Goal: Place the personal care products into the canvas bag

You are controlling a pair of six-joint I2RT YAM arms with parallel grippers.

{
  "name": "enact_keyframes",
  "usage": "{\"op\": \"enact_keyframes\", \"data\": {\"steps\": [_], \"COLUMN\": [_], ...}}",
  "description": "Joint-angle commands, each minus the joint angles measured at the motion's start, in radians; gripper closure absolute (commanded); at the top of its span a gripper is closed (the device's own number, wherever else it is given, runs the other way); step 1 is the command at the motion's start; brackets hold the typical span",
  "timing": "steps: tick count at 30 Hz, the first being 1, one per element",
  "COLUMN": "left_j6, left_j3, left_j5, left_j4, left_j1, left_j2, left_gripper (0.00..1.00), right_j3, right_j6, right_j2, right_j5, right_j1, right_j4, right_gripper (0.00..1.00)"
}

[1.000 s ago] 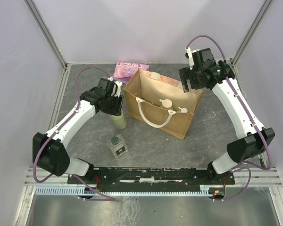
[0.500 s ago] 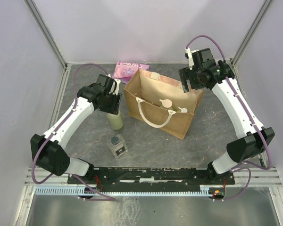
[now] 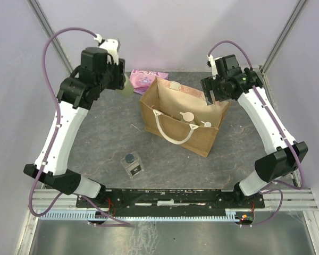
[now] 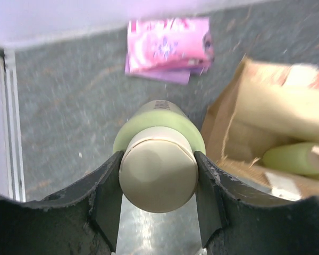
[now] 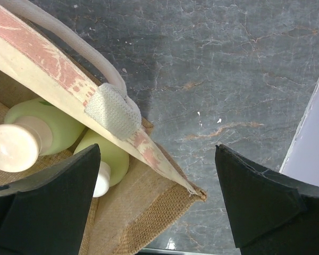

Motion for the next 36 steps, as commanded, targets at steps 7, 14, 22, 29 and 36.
{"op": "enact_keyframes", "data": {"steps": [7, 14, 22, 29, 36], "left_j6": [0.054, 0.01, 0.012, 0.057, 0.181], "left_j3": [0.215, 0.154, -0.024, -0.099, -0.063], "left_j5": [0.394, 0.628, 0.595, 0.562, 0.439], "left_j4": [0.374, 0.459, 0.471, 0.503, 0.432], "left_j1": [-0.002, -0.007, -0.017, -0.062, -0.168], "left_j2": [0.042, 0.048, 0.031, 0.07, 0.177], "left_gripper": [0.97, 0.97, 0.97, 0.97, 0.97], "right_j3": [0.035, 0.008, 0.004, 0.001, -0.004], "right_j6": [-0.017, -0.006, -0.003, -0.002, 0.0], "right_j2": [0.011, -0.003, 0.003, 0.011, 0.008], "right_j5": [0.009, 0.018, 0.015, 0.02, 0.04], "right_j1": [-0.01, -0.014, -0.016, -0.016, -0.016], "right_j4": [0.002, 0.025, 0.026, 0.021, 0.011], "right_gripper": [0.04, 0.04, 0.04, 0.04, 0.04]}}
